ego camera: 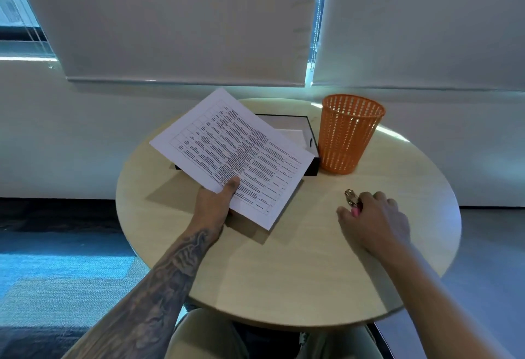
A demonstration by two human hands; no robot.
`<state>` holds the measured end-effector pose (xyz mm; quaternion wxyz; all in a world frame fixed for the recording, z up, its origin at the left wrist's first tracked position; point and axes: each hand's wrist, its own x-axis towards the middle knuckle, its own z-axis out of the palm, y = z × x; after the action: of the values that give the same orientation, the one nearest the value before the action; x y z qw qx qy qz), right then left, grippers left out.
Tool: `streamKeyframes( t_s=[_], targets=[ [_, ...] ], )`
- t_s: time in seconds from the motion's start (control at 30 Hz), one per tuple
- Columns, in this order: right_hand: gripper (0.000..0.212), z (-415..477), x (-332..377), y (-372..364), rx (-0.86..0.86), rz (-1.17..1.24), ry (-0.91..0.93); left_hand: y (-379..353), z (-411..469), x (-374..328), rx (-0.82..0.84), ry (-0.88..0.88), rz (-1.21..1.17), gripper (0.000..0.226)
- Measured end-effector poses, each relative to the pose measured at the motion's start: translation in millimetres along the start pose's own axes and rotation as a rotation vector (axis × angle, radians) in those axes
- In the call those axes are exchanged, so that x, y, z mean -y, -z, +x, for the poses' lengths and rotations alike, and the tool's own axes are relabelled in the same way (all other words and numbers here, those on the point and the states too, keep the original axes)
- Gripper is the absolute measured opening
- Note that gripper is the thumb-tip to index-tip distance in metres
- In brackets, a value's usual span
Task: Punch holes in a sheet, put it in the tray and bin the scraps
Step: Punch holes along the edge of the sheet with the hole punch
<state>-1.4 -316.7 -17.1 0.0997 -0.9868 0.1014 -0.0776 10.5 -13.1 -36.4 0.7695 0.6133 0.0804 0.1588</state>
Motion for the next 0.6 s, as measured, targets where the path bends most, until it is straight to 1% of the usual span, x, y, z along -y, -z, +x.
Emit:
streamKeyframes(
  t_s=[0.07, 0.13, 0.2, 0.27, 0.33, 0.47, 0.53, 0.6],
  targets=[
    [0.041, -4, 5, 0, -0.009, 0.056, 0.041, 1, 0, 1, -0.020, -0.010, 0.014, 0.019],
    [0.033, -6, 13, -1, 0.022, 0.136, 0.123, 2, -1, 3, -0.026, -0.024, 0.021, 0.022],
    [0.033, -8, 19, -3, 0.064, 0.193, 0.175, 2, -1, 4, -0.038, -0.030, 0.012, 0.024],
    [0.037, -6, 21, -3, 0.089, 0.197, 0.185, 4, 0, 6, -0.052, -0.033, 0.019, 0.025],
    [0.035, -5, 22, 2, 0.143, 0.251, 0.187, 5, 0, 6, -0.056, -0.039, 0.018, 0.026],
    [0.021, -10, 30, 25, 0.388, 0.611, 0.212, 5, 1, 5, -0.062, -0.055, 0.002, 0.039],
    [0.026, -12, 34, 33, 0.564, 0.868, 0.172, 6, 2, 5, -0.087, -0.039, 0.005, 0.042],
    [0.040, -11, 34, 35, 0.774, 1.163, 0.056, 8, 4, 6, -0.113, -0.005, -0.006, 0.043]
  ],
)
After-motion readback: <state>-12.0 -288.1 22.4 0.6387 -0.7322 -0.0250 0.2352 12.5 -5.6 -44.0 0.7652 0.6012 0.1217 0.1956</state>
